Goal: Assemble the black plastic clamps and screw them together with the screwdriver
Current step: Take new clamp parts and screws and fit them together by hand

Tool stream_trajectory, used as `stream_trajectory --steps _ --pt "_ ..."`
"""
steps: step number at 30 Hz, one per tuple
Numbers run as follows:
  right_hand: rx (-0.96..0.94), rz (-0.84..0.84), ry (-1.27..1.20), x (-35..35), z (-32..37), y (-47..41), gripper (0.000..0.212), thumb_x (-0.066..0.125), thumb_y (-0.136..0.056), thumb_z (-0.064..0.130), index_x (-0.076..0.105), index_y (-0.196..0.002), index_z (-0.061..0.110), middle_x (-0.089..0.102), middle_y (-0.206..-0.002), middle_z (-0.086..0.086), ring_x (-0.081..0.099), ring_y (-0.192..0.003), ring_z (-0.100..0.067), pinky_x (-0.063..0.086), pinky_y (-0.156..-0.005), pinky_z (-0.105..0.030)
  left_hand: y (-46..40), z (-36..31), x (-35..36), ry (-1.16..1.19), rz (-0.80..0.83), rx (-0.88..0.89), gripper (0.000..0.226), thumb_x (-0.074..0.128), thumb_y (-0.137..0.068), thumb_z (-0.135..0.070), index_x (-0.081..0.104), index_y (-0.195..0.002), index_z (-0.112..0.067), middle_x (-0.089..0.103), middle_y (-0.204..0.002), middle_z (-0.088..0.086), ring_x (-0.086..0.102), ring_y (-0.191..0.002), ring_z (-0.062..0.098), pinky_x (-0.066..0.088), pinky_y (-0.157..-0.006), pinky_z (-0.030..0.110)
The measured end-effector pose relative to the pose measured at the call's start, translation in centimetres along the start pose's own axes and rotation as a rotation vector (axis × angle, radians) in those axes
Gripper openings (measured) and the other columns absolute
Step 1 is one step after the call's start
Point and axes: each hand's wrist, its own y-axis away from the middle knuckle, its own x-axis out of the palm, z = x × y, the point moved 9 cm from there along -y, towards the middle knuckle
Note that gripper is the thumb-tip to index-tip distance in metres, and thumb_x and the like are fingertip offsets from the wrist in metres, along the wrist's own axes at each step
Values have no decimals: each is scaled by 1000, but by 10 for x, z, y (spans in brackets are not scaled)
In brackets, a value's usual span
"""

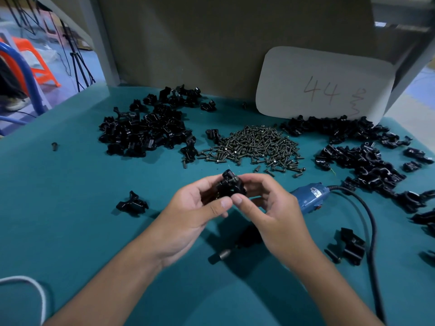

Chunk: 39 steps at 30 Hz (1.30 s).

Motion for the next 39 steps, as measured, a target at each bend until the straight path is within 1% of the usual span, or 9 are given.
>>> stream_trajectory --steps 4,7,12,18,23,28,32,37,39 --pt "65 -38 -72 -3 -11 -3 26 70 -79 56 68 -103 47 74 -97 15 69 -97 -9 53 -88 -35 -1 -4 -10 -136 -113 65 43 76 -84 -14 61 -124 -14 74 -117 -1 67 -99 6 53 -71 20" --pt "107 -42 -110 -2 -18 -3 28 71 -77 59 69 -102 47 75 -96 14 70 -96 -8 55 -88 -40 1 -10 -14 -232 -182 141 33 76 -84 -22 64 -115 -18 76 -108 -5 68 -92 3 53 -69 19" --pt "120 -22 -113 1 -15 -2 29 69 -77 60 68 -104 50 75 -96 16 69 -98 -7 54 -94 -46 7 -21 -9 -338 -181 245 29 71 -86 -23 63 -114 -24 73 -107 -12 69 -100 7 50 -84 15" --pt "117 -14 -58 3 -10 0 33 68 -79 63 63 -108 49 73 -90 13 68 -88 -14 53 -87 -58 11 -23 -4 -426 -166 258 24 60 -93 -29 56 -116 -25 63 -102 -25 63 -98 -3 46 -85 11" --pt "18 -18 96 2 4 4 25 65 -87 58 62 -107 45 72 -99 23 68 -101 -5 55 -75 -45 11 -18 -5 -509 -154 190 40 59 -89 -48 55 -126 -34 65 -119 -20 60 -118 3 46 -99 20" --pt "-47 -42 165 0 12 4 13 66 -88 53 61 -100 50 65 -100 26 63 -93 -2 48 -66 -21 11 -19 -6 -484 -174 176 28 61 -94 -41 63 -119 -30 72 -112 -18 66 -109 0 48 -89 11" --pt "-59 -40 146 1 14 3 20 57 -92 55 67 -98 39 65 -95 17 63 -93 -12 48 -71 -26 12 -20 -8 -485 -216 190 22 65 -93 -38 66 -113 -30 73 -106 -17 68 -101 0 49 -85 11" --pt "-28 -81 121 -9 10 1 13 69 -93 42 67 -83 33 69 -78 21 64 -75 -4 43 -68 -12 15 -22 -3 -635 -205 234 17 68 -96 -27 65 -111 -34 72 -104 -23 69 -98 -2 47 -82 8" --pt "-44 -81 138 -10 12 1 9 68 -89 43 69 -85 34 70 -79 24 67 -77 -2 45 -69 -10 15 -21 -4 -660 -214 233 18 67 -96 -29 64 -112 -35 70 -105 -24 68 -98 -3 47 -82 8"
